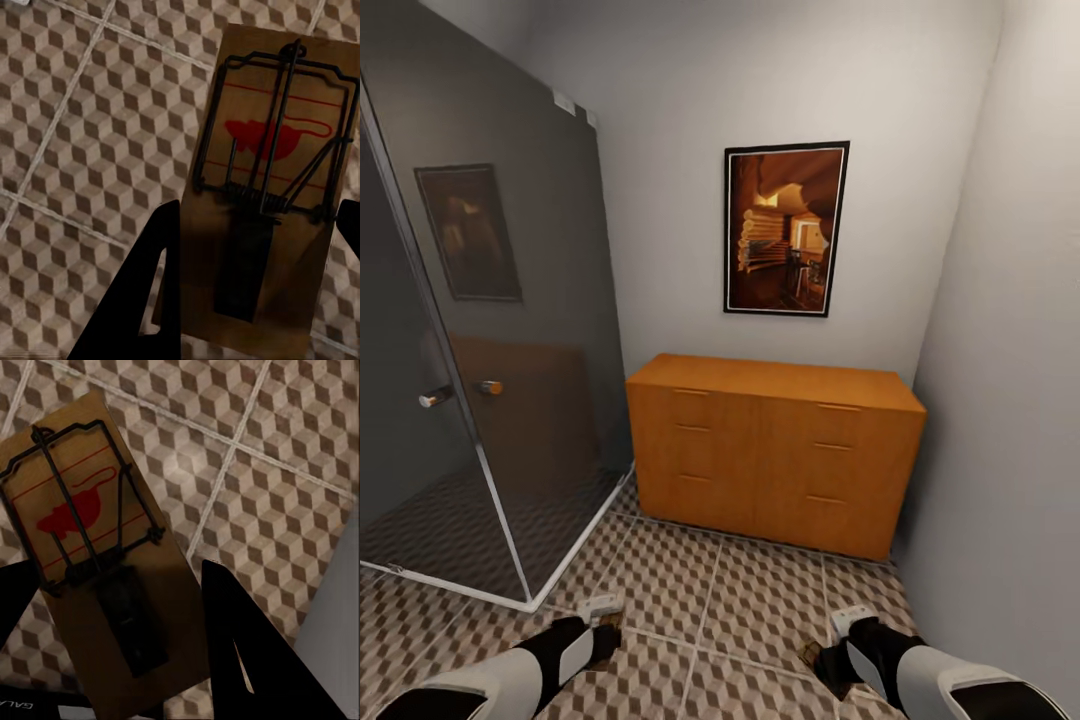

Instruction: Take the four mousetraps from the cabinet in the bathroom and place them on the bathroom floor. Make sure all four end up on the same floor surface, and ensure that at least two of them are either under or directly next to the same bathroom sink.

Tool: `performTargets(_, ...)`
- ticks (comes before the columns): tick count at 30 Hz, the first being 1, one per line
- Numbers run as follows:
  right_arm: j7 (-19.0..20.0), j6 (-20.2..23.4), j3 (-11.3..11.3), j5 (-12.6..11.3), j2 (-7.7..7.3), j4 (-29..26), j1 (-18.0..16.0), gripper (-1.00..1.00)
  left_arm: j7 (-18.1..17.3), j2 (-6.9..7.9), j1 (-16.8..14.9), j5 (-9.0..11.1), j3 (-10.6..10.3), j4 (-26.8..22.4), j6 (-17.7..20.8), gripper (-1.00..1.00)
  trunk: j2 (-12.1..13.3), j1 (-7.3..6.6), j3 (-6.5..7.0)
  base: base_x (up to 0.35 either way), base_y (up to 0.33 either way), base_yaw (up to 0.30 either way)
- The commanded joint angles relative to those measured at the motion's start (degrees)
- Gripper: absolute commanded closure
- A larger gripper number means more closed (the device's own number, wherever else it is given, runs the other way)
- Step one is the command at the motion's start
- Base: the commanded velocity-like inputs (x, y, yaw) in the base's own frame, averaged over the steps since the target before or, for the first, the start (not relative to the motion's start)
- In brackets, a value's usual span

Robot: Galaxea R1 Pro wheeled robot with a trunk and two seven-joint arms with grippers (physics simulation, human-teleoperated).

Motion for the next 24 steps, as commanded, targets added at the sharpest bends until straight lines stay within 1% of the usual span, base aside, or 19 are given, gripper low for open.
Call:
performTargets(1,-0.1,0.1,0.3,0.4,0.02,0.1,-0.1,1.0,0.2,-0.01,0.4,0.6,-0.5,0.0,-0.4,1.0,0.0,-0.04,-0.06,-0.329,0.0,0.0)
performTargets(2,-0.9,0.1,0.4,0.4,0.04,0.1,-0.1,1.0,0.2,0.0,1.2,0.7,-0.5,0.0,-1.5,1.0,0.0,-0.04,-0.06,-0.258,0.0,0.026)
performTargets(4,-1.6,0.1,0.4,0.4,0.06,0.1,0.0,1.0,0.2,0.01,1.9,0.9,-0.5,0.0,-2.6,1.0,0.0,-0.04,-0.04,-0.192,0.0,0.081)
performTargets(6,-2.4,0.0,0.4,0.3,0.09,0.1,0.0,1.0,0.2,0.01,2.4,1.6,-0.5,0.0,-4.1,1.0,0.0,-0.04,-0.01,-0.098,0.0,0.177)
performTargets(10,-2.9,0.0,0.4,0.3,0.15,0.1,0.0,1.0,0.2,0.03,2.9,3.8,-0.5,0.0,-5.1,1.0,0.0,-0.04,0.08,-0.041,0.0,0.242)
performTargets(11,-2.9,0.0,0.4,0.3,0.16,0.1,0.0,1.0,0.2,0.09,3.0,5.0,-0.5,0.0,-5.3,1.0,0.0,-0.04,0.09,-0.018,0.0,0.269)
performTargets(12,-3.0,0.0,0.4,0.3,0.16,0.1,0.0,1.0,0.2,0.11,3.0,5.7,-0.5,0.0,-5.3,1.0,0.0,-0.04,0.1,-0.015,0.0,0.273)
performTargets(13,-3.0,0.0,0.4,0.4,0.17,0.1,0.0,1.0,0.2,0.2,3.1,6.8,-0.5,0.0,-5.4,1.0,0.0,-0.04,0.11,-0.009,0.0,0.279)
performTargets(16,-3.1,0.0,0.4,0.4,0.47,0.1,0.0,1.0,0.1,0.5,3.7,8.4,-0.5,0.0,-5.6,1.0,0.0,-0.04,0.12,-0.006,0.0,0.283)
performTargets(21,-3.8,-0.1,0.4,0.5,1.8,0.1,0.1,1.0,0.1,0.77,4.5,9.4,-0.5,0.0,-5.8,1.0,0.0,-0.04,0.13,-0.002,0.0,0.288)
performTargets(24,-4.3,-0.1,0.4,0.6,2.18,0.1,0.1,1.0,0.2,0.81,4.7,9.5,-0.5,0.0,-5.9,1.0,0.0,-0.04,0.13,0.0,0.0,0.29)
